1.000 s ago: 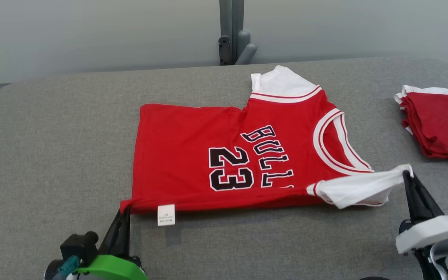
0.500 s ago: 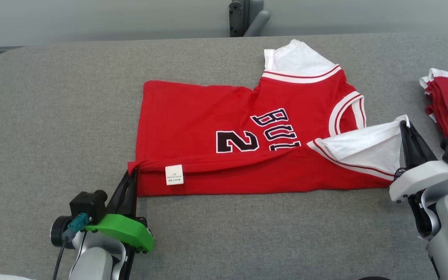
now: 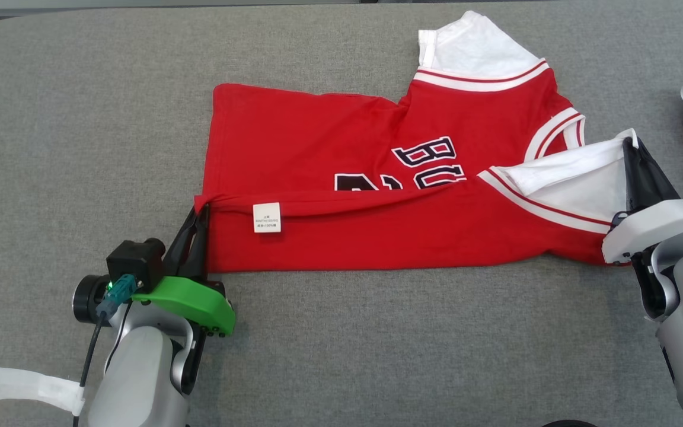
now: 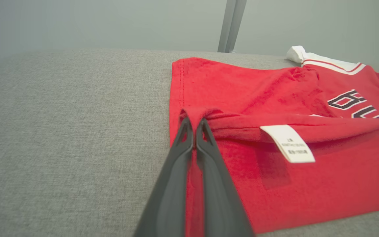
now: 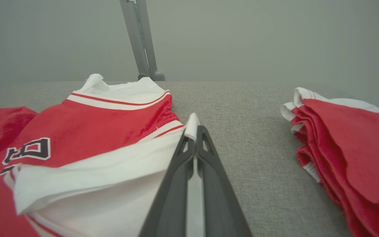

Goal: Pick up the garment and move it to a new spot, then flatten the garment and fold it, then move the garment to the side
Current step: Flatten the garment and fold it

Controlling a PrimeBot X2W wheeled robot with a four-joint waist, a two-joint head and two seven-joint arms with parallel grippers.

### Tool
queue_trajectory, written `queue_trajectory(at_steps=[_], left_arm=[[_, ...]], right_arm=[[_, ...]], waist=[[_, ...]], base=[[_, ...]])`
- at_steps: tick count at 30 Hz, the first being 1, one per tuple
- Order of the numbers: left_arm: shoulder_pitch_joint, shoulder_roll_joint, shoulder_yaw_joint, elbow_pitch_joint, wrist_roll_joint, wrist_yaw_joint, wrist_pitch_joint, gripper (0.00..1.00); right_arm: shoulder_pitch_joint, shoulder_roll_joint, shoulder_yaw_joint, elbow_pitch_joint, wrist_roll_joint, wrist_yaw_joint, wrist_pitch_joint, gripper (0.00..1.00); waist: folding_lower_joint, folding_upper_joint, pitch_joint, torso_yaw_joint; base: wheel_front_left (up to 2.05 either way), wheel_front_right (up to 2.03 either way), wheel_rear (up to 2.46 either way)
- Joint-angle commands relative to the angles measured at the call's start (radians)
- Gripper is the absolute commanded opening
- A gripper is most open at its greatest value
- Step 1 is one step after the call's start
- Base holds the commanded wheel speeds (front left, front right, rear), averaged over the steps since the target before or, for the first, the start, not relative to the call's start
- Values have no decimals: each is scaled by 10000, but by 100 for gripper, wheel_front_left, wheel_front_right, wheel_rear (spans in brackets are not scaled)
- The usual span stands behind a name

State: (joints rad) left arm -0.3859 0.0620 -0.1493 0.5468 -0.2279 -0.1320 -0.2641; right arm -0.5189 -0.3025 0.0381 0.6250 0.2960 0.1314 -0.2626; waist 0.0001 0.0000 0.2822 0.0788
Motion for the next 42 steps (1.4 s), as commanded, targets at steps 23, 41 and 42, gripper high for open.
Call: queue_trajectory(at_steps=[23,41,42], left_arm=[[1477,-90,729,-1307,-13,441,5,100],[1759,-96,278,-1398,-51,492,5,100],[1764,-96,287,-1394,-66,504,5,100]], right_arm=[[1988,1117,-1072,-1519,-42,-17,-26,100],[1968,1382,-969,410,1232,-15,-3,100],[1933,1374,-843,519,1235,-14,-1,50]], waist=[[-1,0,-172,-293],[-1,0,-183,-86],[-1,0,-186,-83]], base=[[0,0,0],[0,0,0],[0,0,0]])
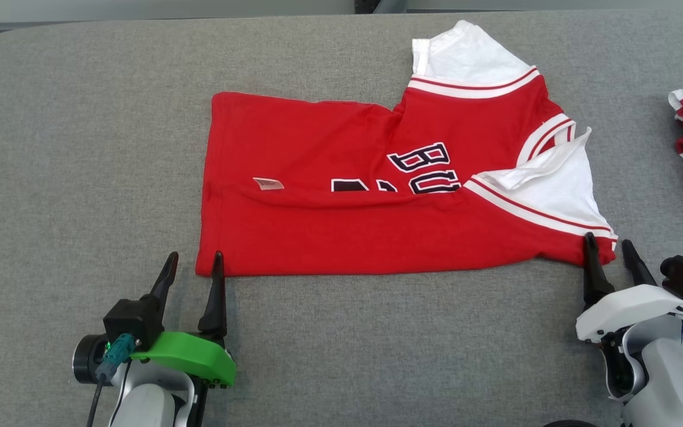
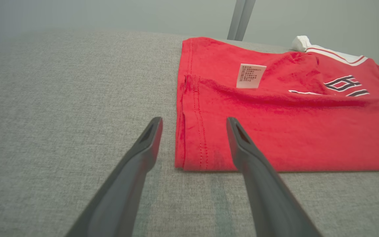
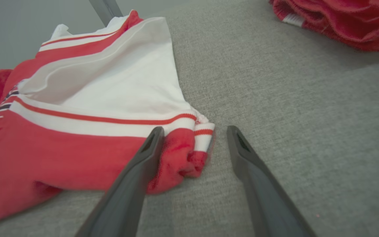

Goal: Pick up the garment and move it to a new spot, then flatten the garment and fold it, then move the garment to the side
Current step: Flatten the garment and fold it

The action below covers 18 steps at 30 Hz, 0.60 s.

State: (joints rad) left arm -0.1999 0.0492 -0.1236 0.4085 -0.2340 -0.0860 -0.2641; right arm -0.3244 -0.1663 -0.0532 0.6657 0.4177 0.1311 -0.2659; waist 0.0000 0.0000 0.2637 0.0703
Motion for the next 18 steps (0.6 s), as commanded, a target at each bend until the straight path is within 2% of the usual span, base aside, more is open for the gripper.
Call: queue_trajectory(at_steps=[1,2,8,18], left_arm=[[-96,33,19,-4,-19,41,5,100],[-100,33,8,3,-54,14,5,100],[-221,39,-175,142,-1197,-355,5,100],[-492,37,-364,694,-1606,-447,5,100]], right_arm=[[-47,21,182,196,67,-10,33,19],[-77,2,249,249,128,-8,33,0],[-166,-231,434,168,421,-19,32,0],[-178,-309,607,-486,546,-13,21,0]], waist=[[0,0,3,2],[0,0,6,2],[0,0,23,-16],[0,0,234,-143]], base=[[0,0,0],[0,0,0],[0,0,0],[0,0,0]])
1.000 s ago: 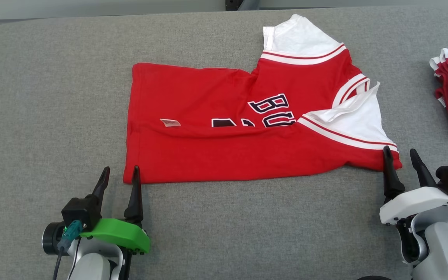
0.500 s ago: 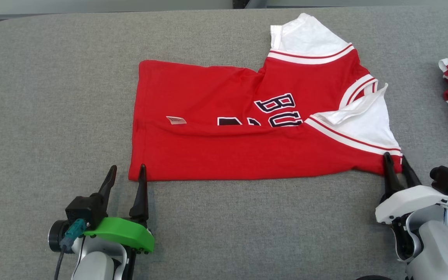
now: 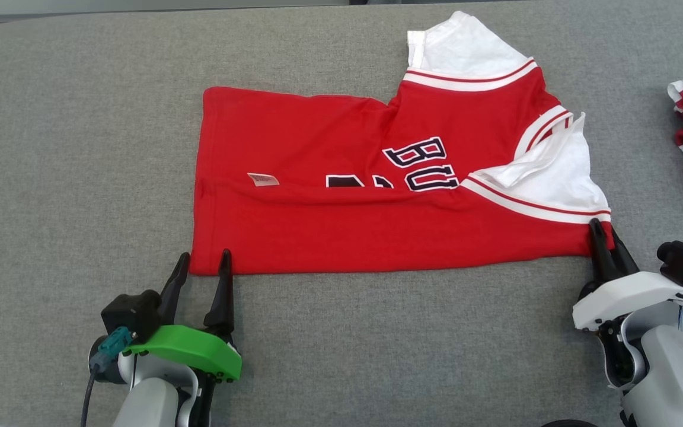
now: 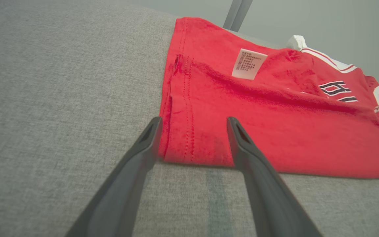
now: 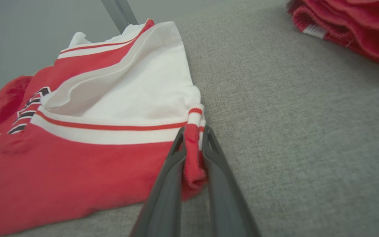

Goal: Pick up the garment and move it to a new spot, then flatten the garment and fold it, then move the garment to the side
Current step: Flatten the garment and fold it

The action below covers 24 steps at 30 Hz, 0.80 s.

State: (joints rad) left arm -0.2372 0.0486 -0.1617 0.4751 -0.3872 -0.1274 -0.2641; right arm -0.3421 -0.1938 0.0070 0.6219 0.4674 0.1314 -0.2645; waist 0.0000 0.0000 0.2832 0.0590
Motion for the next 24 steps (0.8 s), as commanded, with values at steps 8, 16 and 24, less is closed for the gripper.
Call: queue_trajectory(at_steps=[8,16,24], left_arm=[[-506,41,-104,889,-293,-44,5,61],[-701,28,-283,1434,-905,-39,16,0],[-570,71,-1114,424,-2580,-39,5,0]], right_arm=[[-113,-68,155,-255,84,-17,8,0],[-121,16,261,-279,144,-17,8,0],[28,125,261,-258,271,-11,8,0]], waist=[[0,0,227,-126],[0,0,233,-157],[0,0,33,-126]], base=[[0,0,0],[0,0,0],[0,0,0]])
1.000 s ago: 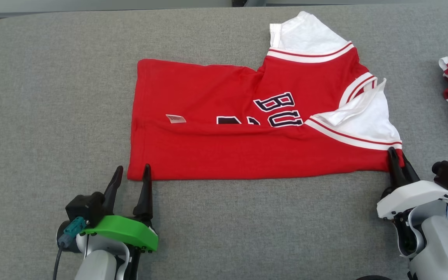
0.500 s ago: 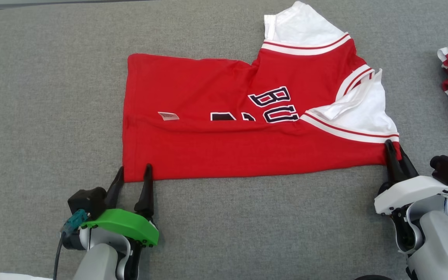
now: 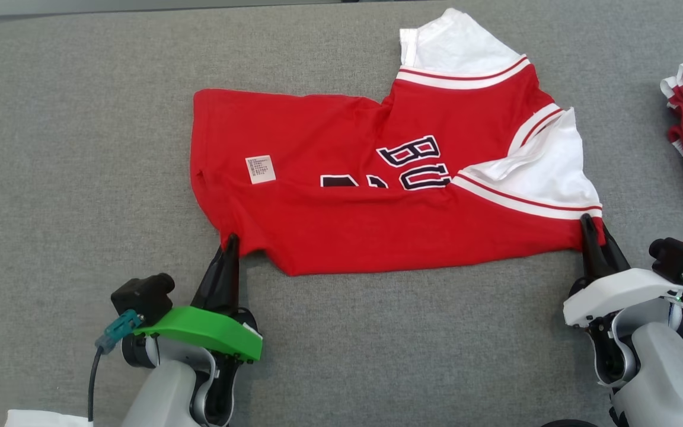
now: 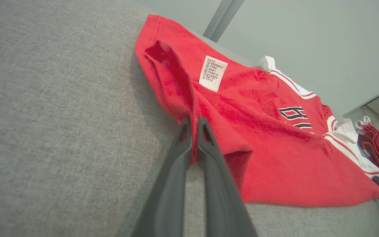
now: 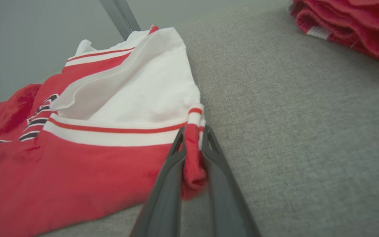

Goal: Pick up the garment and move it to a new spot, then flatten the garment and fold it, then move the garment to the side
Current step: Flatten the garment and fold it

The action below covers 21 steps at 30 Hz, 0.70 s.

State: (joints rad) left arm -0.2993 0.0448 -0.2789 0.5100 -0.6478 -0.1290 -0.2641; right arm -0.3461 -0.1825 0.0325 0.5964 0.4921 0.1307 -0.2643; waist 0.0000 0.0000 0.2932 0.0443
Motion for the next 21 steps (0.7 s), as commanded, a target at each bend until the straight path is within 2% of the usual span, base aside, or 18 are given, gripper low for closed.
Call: queue_trajectory(at_steps=[1,11,14,21], left_arm=[[73,106,38,-95,85,-23,5,0],[495,394,388,-896,9,-24,5,0],[879,517,431,-763,-70,-24,5,0],[1705,648,381,-323,-158,-24,5,0]], right_arm=[[83,21,-20,-35,75,-3,6,0],[-104,98,-115,166,537,-3,4,0],[150,133,-21,558,741,-3,3,0],[827,110,335,1091,1215,-3,3,0]], waist=[[0,0,-152,34],[0,0,-1800,-62],[0,0,-2751,-89],[0,0,-3523,-134]], base=[[0,0,0],[0,0,0],[0,0,0],[0,0,0]])
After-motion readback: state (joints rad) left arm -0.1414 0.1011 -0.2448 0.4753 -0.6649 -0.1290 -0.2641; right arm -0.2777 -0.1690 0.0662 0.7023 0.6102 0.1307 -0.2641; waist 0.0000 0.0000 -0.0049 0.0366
